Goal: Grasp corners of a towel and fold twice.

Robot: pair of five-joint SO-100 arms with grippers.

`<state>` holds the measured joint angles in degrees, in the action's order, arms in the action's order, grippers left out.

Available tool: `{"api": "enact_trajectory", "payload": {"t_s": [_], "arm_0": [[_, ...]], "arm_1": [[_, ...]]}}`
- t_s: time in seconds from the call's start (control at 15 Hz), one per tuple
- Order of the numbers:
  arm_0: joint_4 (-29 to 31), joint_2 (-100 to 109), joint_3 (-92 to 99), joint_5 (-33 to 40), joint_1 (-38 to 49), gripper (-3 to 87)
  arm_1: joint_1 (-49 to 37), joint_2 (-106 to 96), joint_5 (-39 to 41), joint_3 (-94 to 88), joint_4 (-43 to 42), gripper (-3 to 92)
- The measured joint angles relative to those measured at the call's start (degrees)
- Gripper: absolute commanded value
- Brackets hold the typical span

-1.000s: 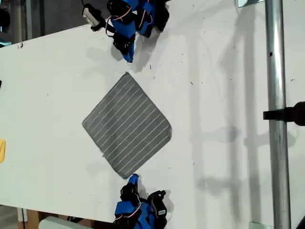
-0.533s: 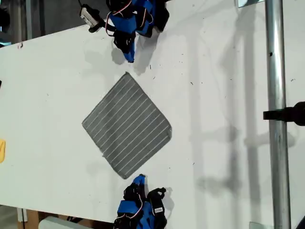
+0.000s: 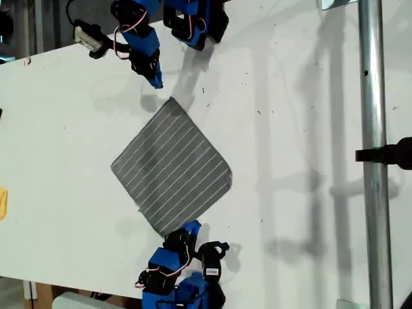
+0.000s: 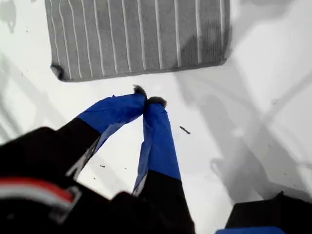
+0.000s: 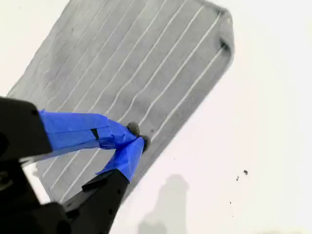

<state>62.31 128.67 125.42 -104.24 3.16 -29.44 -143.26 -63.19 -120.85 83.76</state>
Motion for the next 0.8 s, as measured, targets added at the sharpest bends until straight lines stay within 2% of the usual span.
{"api": "enact_trajectory", "payload": {"t_s": [0.2, 0.27, 0.33, 0.4, 0.47, 0.6, 0.8], "arm_0": [[3.6, -18.4, -18.9, -0.4, -3.2, -2.9], [5.6, -22.5, -24.9, -0.6, -4.2, -2.6], [6.5, -25.5, -29.4, -0.7, -5.3, 0.5], [6.7, -27.9, -32.4, -0.5, -6.1, 7.5], [6.9, -29.4, -34.1, -0.5, -6.8, 10.3], [6.9, -31.9, -35.3, -0.4, -7.4, 12.1], [7.0, -36.1, -38.0, 0.2, -7.9, 12.6]], "arm_1": [[-3.0, 17.7, 10.8, 19.8, 6.9, 2.4], [-3.5, 22.6, 14.8, 25.2, 8.9, 18.8], [-3.7, 25.1, 17.3, 27.9, 9.3, 27.2], [-3.7, 25.8, 19.7, 28.4, 9.3, 23.2], [-4.4, 26.2, 22.0, 28.5, 8.8, 23.7], [-7.6, 26.2, 25.8, 23.6, 4.8, 29.1], [-8.4, 29.3, 29.7, 5.4, -9.7, 30.4]]}}
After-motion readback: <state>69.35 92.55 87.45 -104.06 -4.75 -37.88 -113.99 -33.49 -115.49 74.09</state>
